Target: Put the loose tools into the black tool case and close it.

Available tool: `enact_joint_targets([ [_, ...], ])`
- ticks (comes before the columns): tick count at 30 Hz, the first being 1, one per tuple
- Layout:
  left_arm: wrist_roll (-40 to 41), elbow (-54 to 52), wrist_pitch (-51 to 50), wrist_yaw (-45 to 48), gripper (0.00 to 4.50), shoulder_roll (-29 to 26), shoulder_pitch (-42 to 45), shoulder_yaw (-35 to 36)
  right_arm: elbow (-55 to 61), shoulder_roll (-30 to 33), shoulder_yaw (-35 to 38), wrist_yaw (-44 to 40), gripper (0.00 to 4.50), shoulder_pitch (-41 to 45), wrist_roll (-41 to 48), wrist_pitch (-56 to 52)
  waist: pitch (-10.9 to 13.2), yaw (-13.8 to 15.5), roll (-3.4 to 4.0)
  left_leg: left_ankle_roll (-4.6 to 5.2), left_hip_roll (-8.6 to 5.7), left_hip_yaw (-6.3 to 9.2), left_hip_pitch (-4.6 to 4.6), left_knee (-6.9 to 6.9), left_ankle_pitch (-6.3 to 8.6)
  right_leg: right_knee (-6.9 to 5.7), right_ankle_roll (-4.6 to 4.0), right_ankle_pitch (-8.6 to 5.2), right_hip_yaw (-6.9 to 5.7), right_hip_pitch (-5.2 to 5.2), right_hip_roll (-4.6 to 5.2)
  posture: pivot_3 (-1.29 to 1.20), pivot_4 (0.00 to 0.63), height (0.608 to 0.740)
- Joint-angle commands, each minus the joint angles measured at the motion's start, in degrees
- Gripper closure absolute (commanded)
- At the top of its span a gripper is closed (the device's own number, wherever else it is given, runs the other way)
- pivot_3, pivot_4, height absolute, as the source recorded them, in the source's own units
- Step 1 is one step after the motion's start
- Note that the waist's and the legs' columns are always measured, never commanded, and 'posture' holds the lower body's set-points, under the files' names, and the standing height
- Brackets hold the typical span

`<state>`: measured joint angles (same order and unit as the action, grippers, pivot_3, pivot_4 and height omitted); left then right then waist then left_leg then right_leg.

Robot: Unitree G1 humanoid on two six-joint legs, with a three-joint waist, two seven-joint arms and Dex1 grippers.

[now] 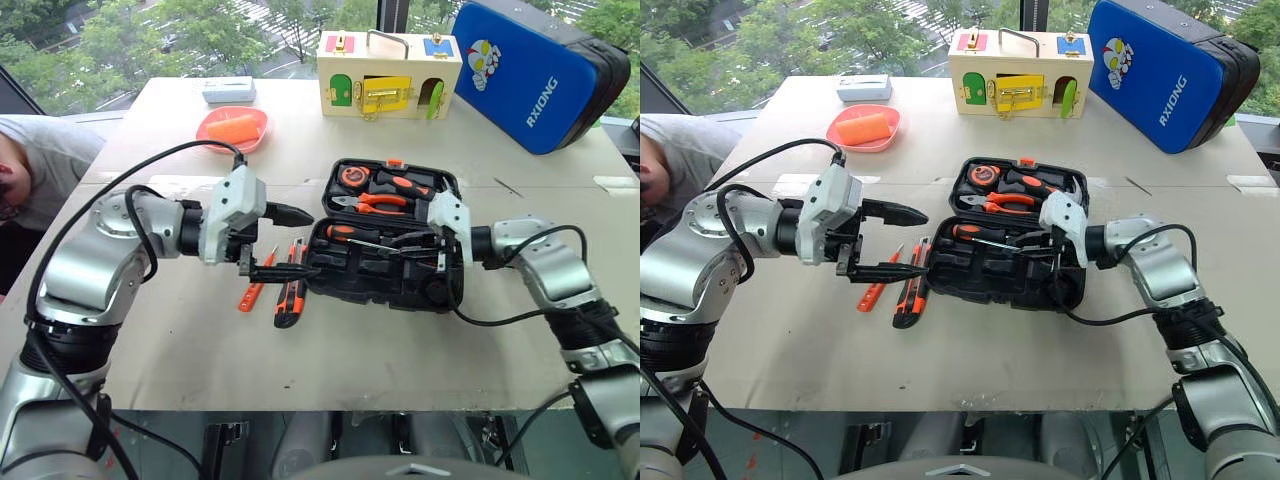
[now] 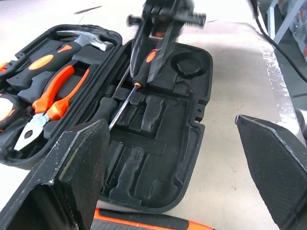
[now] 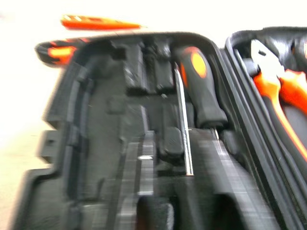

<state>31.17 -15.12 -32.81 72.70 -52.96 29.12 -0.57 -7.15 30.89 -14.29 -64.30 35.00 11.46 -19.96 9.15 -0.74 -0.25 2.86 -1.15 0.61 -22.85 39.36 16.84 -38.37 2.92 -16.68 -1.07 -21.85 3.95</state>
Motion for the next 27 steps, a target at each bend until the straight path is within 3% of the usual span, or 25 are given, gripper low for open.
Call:
enact_joint_targets([
  [1, 0.11, -0.97, 0.82, -0.27, 0.0, -0.12, 0.41, 0.99, -2.91, -0.99, -0.95, 1.54, 4.47, 1.92, -2.9, 2.65, 0.0, -0.05, 0.0, 0.0, 0.0, 0.0, 0.0, 0.0, 0.0, 0.0, 0.0, 0.0, 0.0, 0.0, 0.0, 0.0, 0.15, 0.735],
  [5, 0.09, -1.08, 0.74, -0.62, 0.0, -0.14, 0.4, 1.14, -5.75, 0.11, -4.26, 1.67, 4.47, 1.58, -8.28, 6.45, -0.01, -0.08, -0.01, 0.0, 0.0, 0.0, 0.02, 0.0, 0.0, 0.0, 0.0, 0.0, 0.0, 0.0, -0.02, 0.0, 0.15, 0.735],
  [19, -0.07, -0.86, 1.0, -1.23, 0.0, 0.16, 0.04, 1.16, -5.76, -0.48, -2.97, 1.97, 4.47, 1.36, -7.71, 2.65, -0.05, -0.02, -0.08, -0.04, 0.01, -0.02, 0.15, 0.03, -0.02, -0.14, 0.0, 0.0, 0.06, 0.04, -0.01, 0.0, 0.15, 0.735],
  [27, 1.24, -2.39, -1.98, -4.98, 0.0, -0.68, -3.97, 5.02, 6.11, -3.05, 5.58, -0.81, 4.47, 2.5, 5.36, -0.11, -0.01, -0.27, -0.02, -0.05, 0.01, -0.02, 0.11, -0.05, -0.03, -0.17, -0.01, 0.0, 0.14, -0.08, -0.02, 0.0, 0.15, 0.735],
])
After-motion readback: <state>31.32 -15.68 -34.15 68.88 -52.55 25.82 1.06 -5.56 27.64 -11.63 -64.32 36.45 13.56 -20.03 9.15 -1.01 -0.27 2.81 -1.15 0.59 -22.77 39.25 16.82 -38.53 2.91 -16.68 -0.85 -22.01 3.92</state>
